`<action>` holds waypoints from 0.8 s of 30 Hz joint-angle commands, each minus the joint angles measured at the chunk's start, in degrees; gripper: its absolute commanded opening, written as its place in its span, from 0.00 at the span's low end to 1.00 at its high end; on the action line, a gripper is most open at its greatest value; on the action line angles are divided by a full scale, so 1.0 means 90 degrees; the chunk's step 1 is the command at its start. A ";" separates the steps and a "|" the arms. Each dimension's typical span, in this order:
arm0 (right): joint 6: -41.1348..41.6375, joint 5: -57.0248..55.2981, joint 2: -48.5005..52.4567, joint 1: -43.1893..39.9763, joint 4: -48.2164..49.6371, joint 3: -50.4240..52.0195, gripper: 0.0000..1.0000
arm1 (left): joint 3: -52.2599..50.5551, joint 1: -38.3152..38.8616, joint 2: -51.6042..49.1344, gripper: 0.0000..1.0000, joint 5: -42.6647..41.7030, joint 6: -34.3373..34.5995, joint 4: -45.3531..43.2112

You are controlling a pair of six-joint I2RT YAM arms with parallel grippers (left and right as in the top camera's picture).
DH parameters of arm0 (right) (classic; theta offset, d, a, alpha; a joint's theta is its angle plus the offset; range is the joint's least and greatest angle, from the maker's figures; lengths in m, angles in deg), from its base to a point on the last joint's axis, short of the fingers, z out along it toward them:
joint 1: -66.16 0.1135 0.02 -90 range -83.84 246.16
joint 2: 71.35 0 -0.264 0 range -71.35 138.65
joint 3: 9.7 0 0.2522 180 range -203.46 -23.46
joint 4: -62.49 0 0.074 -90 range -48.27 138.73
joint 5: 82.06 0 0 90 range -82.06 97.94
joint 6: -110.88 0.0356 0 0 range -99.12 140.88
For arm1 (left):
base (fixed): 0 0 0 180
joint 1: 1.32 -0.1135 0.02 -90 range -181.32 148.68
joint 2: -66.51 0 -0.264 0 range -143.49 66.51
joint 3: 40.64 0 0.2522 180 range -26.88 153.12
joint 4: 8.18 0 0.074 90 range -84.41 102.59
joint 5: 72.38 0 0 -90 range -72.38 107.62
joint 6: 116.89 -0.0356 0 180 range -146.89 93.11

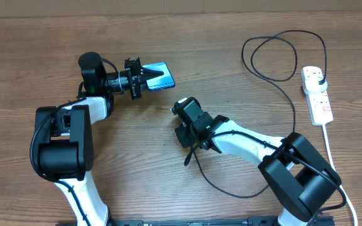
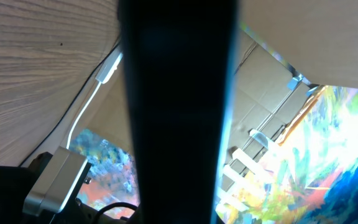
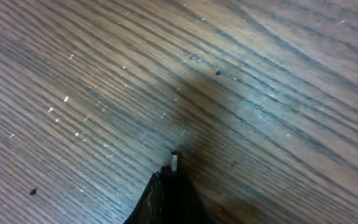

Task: Plug charger to phone and switch on socket

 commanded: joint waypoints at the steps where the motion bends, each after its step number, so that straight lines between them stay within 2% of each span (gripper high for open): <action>1: 0.0253 0.0670 0.0381 0.0034 -0.0260 0.0097 0.04 | 0.0146 0.0012 -0.0024 0.05 -0.0095 -0.0238 -0.0073; 8: 0.0248 0.1957 0.0022 -0.0459 -0.0918 -0.0095 0.04 | 0.0146 0.0012 -0.0024 0.05 -0.0070 -0.0253 -0.0075; 14: 0.0192 0.4048 -0.0685 -0.1326 -0.0937 -0.0087 0.04 | 0.0146 0.0010 -0.0024 0.05 -0.0002 -0.0595 -0.0075; 19: -0.0454 0.6003 -0.0981 -0.1855 -0.0913 -0.0087 0.04 | 0.0146 0.0012 -0.0024 0.04 0.0063 -0.0923 -0.0413; 24: -0.0937 0.7434 -0.0981 -0.1979 -0.0782 -0.0083 0.04 | 0.0146 0.0015 -0.0024 0.05 0.0063 -0.1239 -0.0928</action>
